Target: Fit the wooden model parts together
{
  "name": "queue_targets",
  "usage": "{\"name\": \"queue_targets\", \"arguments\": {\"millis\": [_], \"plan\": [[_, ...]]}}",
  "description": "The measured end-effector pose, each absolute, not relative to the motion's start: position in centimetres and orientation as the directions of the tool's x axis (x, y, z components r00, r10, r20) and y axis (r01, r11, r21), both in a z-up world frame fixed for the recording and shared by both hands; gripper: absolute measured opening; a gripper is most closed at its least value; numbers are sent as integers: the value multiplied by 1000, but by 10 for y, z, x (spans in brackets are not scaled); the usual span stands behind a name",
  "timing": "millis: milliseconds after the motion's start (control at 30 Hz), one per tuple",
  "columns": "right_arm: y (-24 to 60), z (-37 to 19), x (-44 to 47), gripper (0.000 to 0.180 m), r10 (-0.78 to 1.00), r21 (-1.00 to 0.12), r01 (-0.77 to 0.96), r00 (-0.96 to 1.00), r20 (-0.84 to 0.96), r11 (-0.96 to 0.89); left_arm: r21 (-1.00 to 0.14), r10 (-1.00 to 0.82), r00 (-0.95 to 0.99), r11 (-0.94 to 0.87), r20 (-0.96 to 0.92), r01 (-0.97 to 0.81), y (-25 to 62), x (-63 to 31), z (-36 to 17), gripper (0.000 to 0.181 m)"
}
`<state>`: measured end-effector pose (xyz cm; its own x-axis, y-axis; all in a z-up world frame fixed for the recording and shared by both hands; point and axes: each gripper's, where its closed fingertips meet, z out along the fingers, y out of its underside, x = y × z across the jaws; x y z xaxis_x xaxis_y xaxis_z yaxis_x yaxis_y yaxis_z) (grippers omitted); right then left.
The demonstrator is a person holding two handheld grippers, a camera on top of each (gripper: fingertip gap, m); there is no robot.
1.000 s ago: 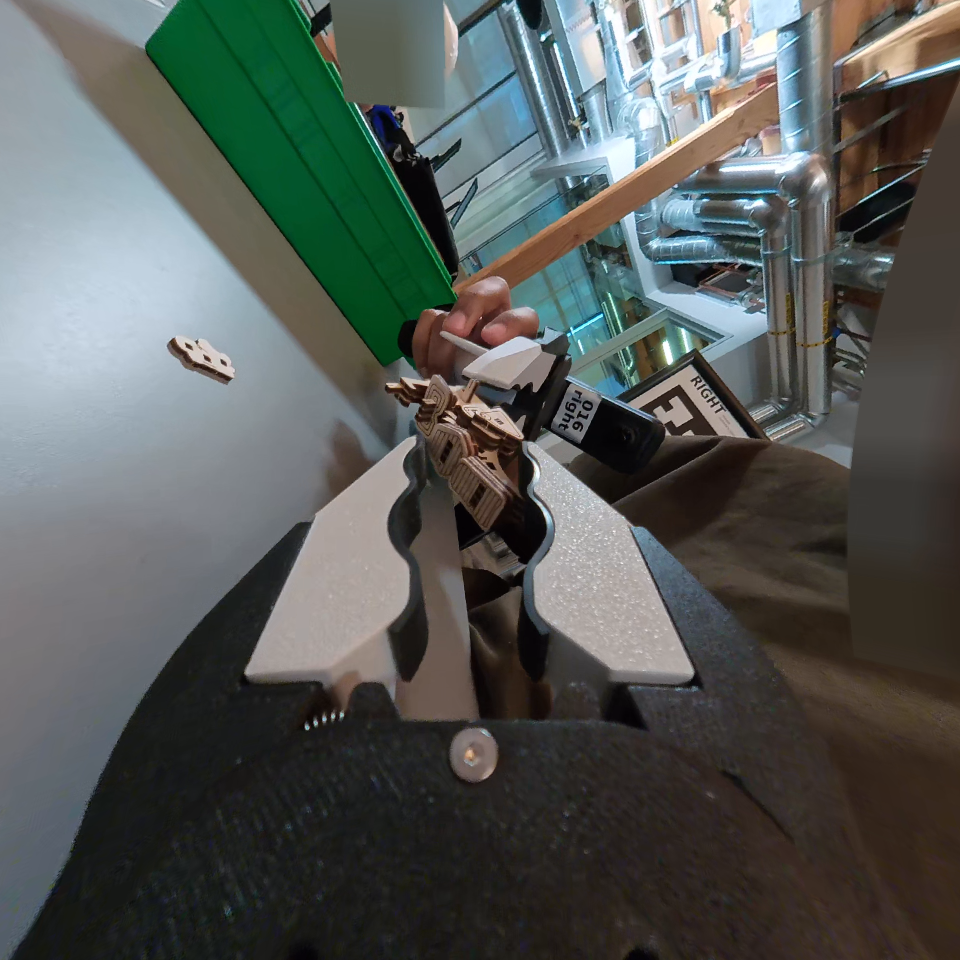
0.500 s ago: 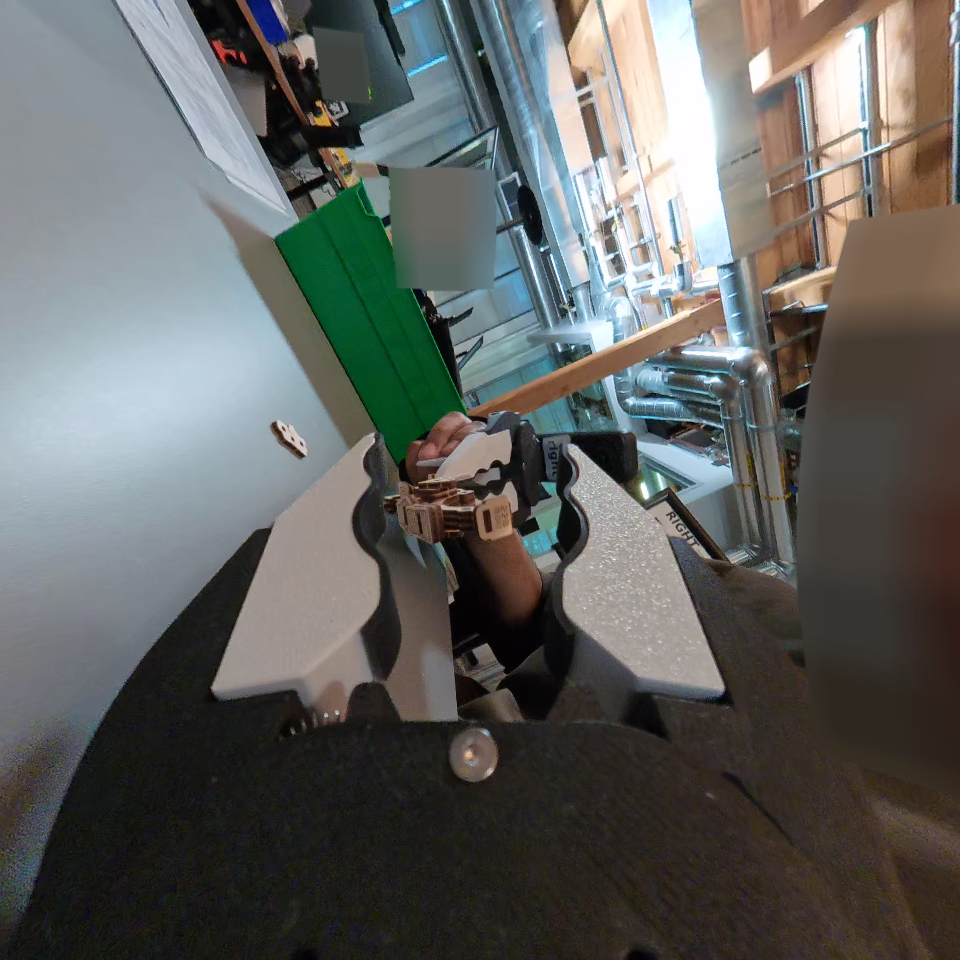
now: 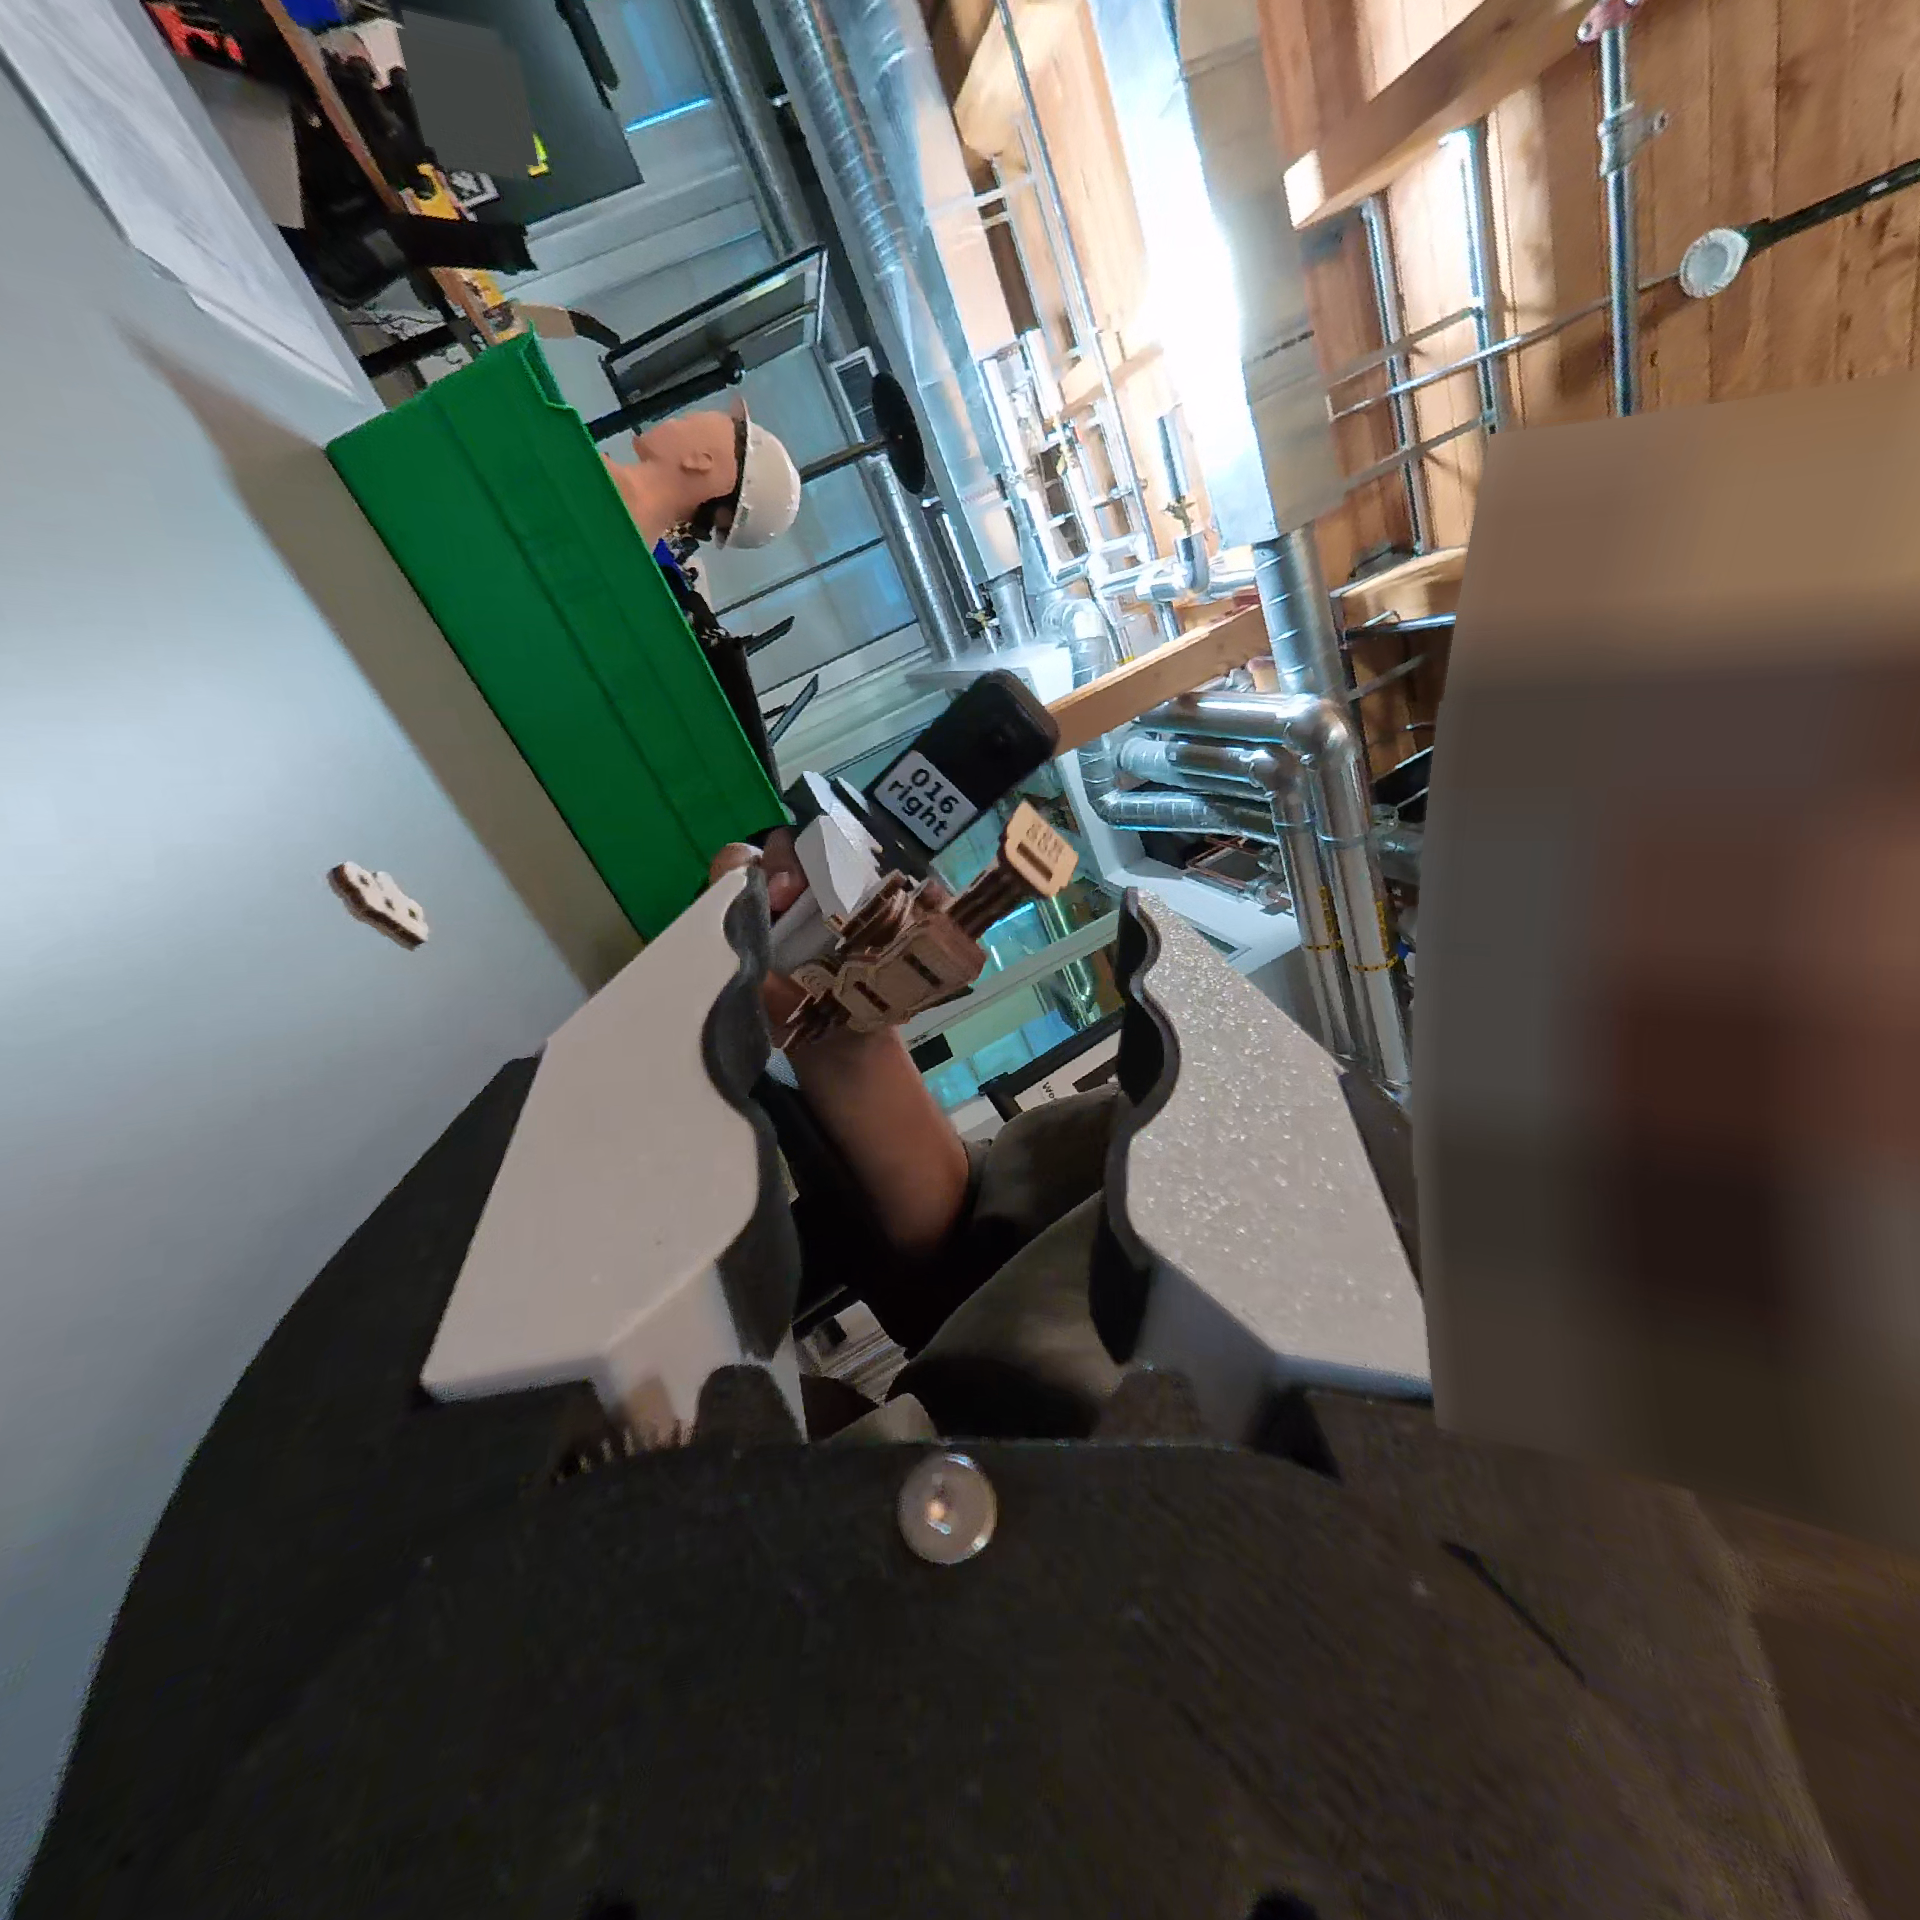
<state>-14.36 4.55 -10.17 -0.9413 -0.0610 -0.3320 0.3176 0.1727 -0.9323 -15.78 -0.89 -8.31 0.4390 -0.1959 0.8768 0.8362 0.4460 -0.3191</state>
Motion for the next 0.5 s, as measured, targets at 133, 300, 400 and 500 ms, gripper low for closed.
{"name": "queue_targets", "arguments": {"millis": [133, 300, 400, 500], "plan": [[49, -89, -152, 8, -79, -888, 452, -886, -458, 83, -320, -221, 444, 434, 868, 842, -5, -154, -80, 67], [50, -81, -158, 7, -116, -825, 565, -818, -563, 20, -348, -210, 444, 374, 871, 859, 8, -145, -83, 65], [47, -80, -157, 7, -111, -818, 575, -812, -572, 9, -380, -176, 455, 338, 873, 861, 18, -141, -88, 61], [42, -79, -158, 7, -109, -783, 621, -781, -615, -25, -414, -142, 471, 303, 871, 858, 28, -136, -92, 59]]}}
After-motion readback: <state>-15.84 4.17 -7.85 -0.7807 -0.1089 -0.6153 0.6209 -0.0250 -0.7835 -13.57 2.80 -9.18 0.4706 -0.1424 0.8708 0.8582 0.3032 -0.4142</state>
